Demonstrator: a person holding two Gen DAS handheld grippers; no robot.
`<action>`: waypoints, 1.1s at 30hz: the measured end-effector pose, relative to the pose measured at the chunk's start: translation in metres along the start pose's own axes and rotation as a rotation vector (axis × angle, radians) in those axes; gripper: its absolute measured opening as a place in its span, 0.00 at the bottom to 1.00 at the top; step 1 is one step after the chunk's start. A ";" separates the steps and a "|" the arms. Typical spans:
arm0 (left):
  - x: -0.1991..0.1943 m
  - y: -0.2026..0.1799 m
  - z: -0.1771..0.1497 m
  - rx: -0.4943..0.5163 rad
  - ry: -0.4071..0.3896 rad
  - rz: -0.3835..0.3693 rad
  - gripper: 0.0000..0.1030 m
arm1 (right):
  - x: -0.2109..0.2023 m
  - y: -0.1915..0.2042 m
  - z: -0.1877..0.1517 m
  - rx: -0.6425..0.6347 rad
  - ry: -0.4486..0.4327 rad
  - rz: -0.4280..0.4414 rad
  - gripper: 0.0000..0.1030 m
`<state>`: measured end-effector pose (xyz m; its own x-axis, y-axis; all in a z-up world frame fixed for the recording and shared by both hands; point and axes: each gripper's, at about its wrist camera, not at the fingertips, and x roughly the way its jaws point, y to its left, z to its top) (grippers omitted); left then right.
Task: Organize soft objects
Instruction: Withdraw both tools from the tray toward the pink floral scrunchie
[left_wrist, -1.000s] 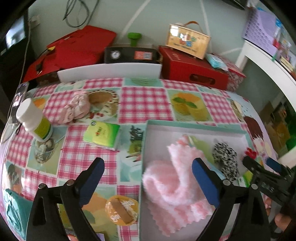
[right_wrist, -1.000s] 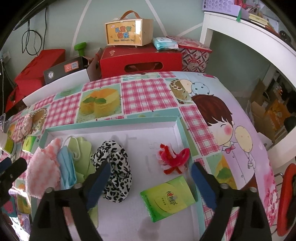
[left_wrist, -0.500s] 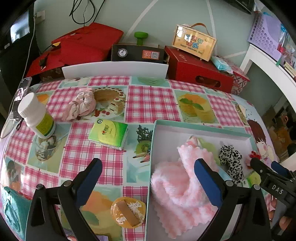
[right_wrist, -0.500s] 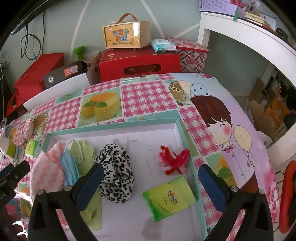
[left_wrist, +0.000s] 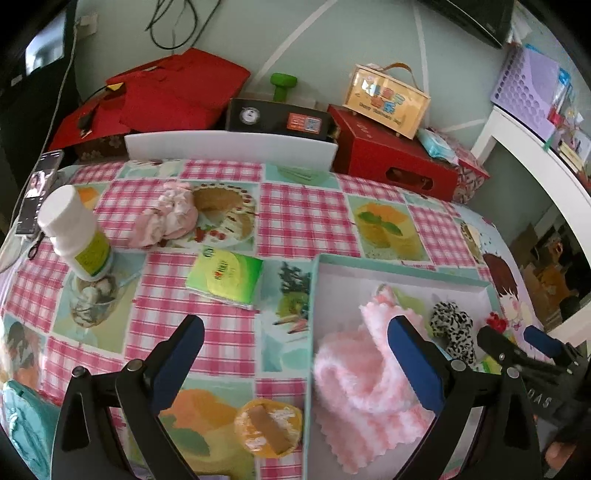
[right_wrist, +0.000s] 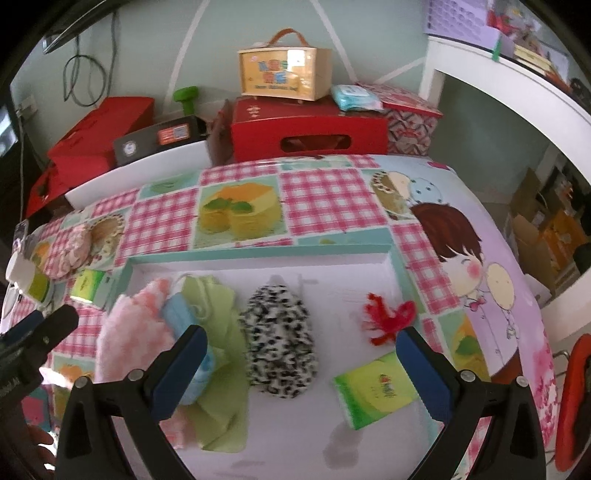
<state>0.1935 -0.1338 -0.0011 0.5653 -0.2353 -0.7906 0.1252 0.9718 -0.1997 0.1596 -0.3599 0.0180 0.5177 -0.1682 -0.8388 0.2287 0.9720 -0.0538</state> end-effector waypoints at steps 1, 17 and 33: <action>-0.001 0.004 0.001 -0.001 -0.001 0.011 0.97 | -0.001 0.005 0.000 -0.011 -0.002 0.005 1.00; -0.022 0.096 0.011 -0.187 0.034 0.156 0.97 | -0.016 0.075 -0.003 -0.132 -0.045 0.122 1.00; -0.050 0.155 0.005 -0.339 0.022 0.245 0.97 | -0.026 0.138 -0.017 -0.269 -0.059 0.246 1.00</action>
<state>0.1886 0.0284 0.0107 0.5272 -0.0019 -0.8497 -0.2877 0.9405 -0.1806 0.1632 -0.2188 0.0234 0.5783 0.0745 -0.8124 -0.1299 0.9915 -0.0015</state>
